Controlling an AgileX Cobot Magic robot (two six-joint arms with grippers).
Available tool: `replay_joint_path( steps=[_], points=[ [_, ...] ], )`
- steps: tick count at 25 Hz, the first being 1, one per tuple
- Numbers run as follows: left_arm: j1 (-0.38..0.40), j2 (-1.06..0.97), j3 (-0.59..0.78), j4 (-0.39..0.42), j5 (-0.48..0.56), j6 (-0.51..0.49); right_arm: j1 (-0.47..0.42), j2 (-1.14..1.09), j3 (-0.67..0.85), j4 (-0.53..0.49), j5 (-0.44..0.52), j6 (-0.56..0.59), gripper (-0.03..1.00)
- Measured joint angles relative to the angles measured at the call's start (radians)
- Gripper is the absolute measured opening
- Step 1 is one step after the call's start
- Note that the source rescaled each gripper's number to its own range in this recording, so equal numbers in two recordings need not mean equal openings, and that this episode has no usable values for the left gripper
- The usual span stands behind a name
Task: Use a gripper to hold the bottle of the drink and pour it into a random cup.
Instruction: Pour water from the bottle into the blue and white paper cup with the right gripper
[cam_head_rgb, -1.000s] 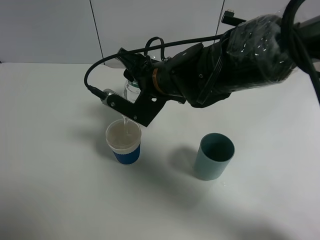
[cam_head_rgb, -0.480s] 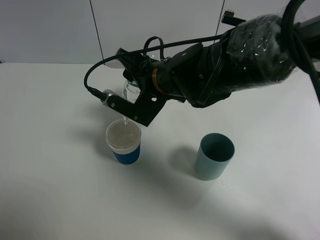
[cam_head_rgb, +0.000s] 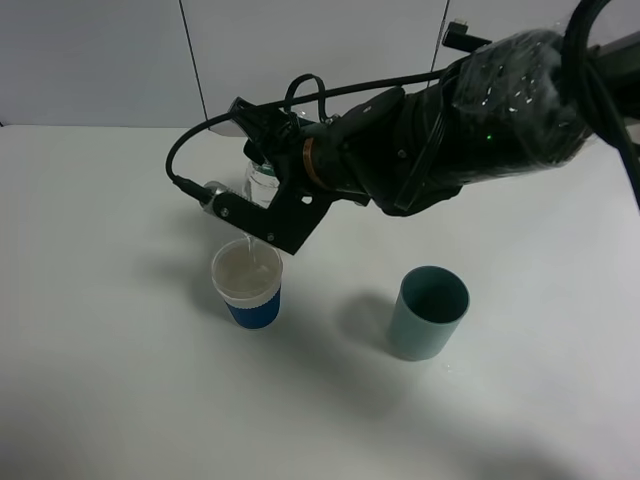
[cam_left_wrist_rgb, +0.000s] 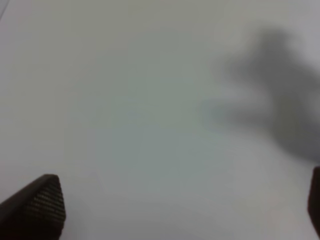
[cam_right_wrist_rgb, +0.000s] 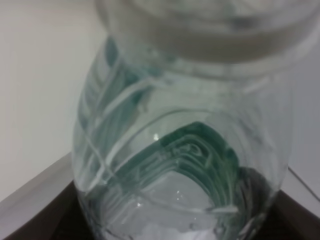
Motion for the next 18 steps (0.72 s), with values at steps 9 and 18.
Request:
replay_joint_path(
  steps=[9,18],
  points=[
    [0.0,0.0,0.0,0.0,0.0,0.0,0.011,0.0,0.0,-0.022,0.005,0.0,0.0],
    [0.0,0.0,0.0,0.0,0.0,0.0,0.011,0.0,-0.002,-0.022,0.025,0.0,0.0]
  ],
)
